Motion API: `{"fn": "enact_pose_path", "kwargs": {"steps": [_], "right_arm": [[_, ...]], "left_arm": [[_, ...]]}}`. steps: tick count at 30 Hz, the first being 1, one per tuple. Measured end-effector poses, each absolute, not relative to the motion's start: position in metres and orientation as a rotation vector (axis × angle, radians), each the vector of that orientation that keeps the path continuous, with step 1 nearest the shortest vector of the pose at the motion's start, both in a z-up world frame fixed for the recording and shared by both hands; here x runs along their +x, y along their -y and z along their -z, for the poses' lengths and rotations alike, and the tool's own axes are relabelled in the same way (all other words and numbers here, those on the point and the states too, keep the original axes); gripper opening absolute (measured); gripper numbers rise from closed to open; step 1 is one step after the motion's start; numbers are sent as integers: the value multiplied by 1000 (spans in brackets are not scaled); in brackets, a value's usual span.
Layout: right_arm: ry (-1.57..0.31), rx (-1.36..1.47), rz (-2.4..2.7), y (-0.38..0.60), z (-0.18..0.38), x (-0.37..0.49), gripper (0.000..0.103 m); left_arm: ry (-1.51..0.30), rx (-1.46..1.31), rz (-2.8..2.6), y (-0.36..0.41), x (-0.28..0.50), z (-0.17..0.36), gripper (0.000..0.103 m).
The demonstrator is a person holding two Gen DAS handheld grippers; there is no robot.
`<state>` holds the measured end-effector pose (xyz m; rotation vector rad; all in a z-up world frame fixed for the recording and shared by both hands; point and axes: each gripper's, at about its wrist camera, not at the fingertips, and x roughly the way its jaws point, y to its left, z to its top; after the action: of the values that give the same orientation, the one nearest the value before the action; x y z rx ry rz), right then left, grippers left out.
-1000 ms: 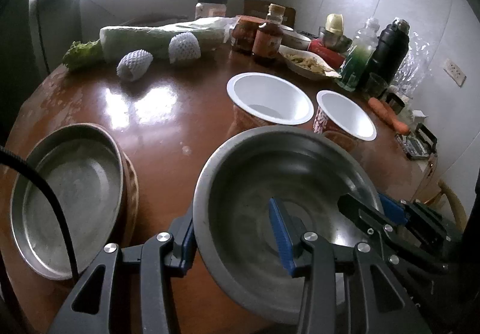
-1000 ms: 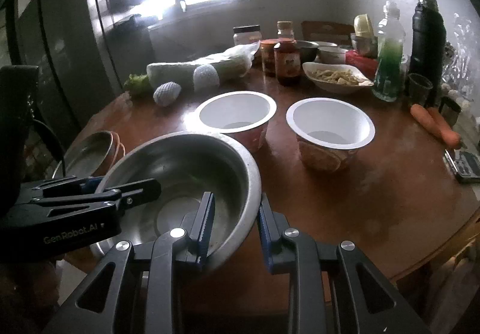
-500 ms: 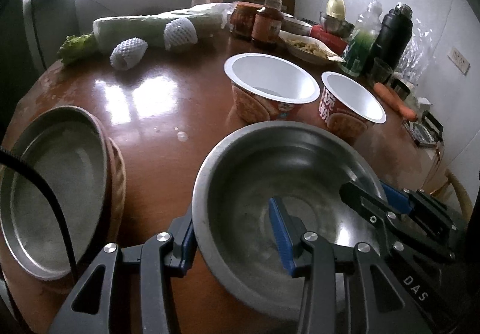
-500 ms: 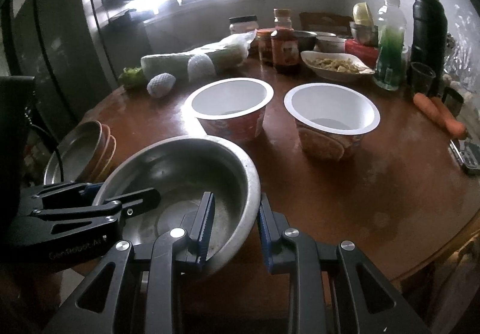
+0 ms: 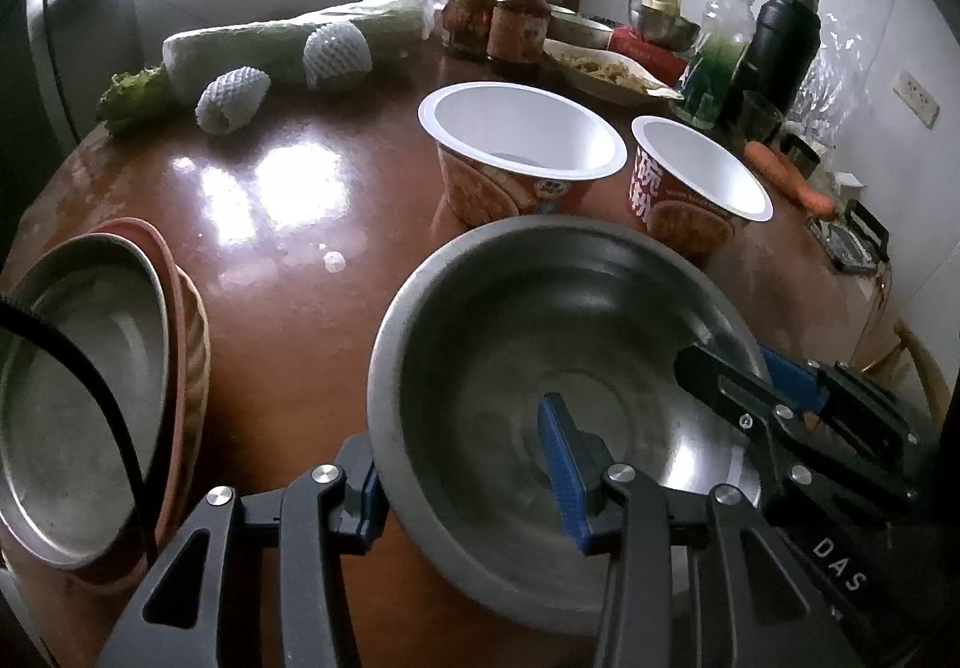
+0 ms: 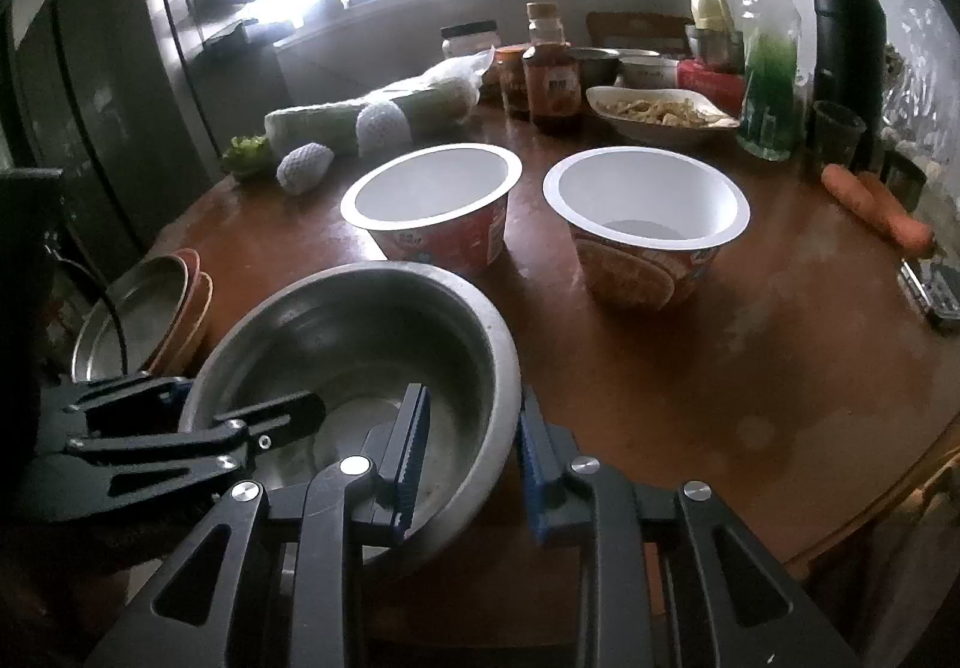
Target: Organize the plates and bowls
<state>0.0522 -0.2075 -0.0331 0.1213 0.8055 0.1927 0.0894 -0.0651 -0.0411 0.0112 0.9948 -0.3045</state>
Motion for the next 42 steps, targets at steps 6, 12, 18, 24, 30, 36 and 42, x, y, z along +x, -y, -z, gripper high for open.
{"fn": "enact_pose_path", "kwargs": {"steps": [6,12,18,24,30,36,42], "right_arm": [[-815,145,-201,209,33,55,31],[-819,149,-204,210,32,55,33],[-815,166,-203,211,29,54,34],[-794,165,-186,213,22,49,35],[-771,173,-187,216,15,44,35],[-754,193,-190,219,11,41,35],[-742,213,-192,222,8,43,35]], "left_arm": [[-995,13,304,66,89,41,45],[-988,15,300,65,88,38,45],[-965,19,294,63,82,31,47],[-946,16,285,61,78,23,49],[-916,16,280,59,72,13,49],[-896,4,279,56,70,4,50],[-876,-19,281,51,74,-3,51]]}}
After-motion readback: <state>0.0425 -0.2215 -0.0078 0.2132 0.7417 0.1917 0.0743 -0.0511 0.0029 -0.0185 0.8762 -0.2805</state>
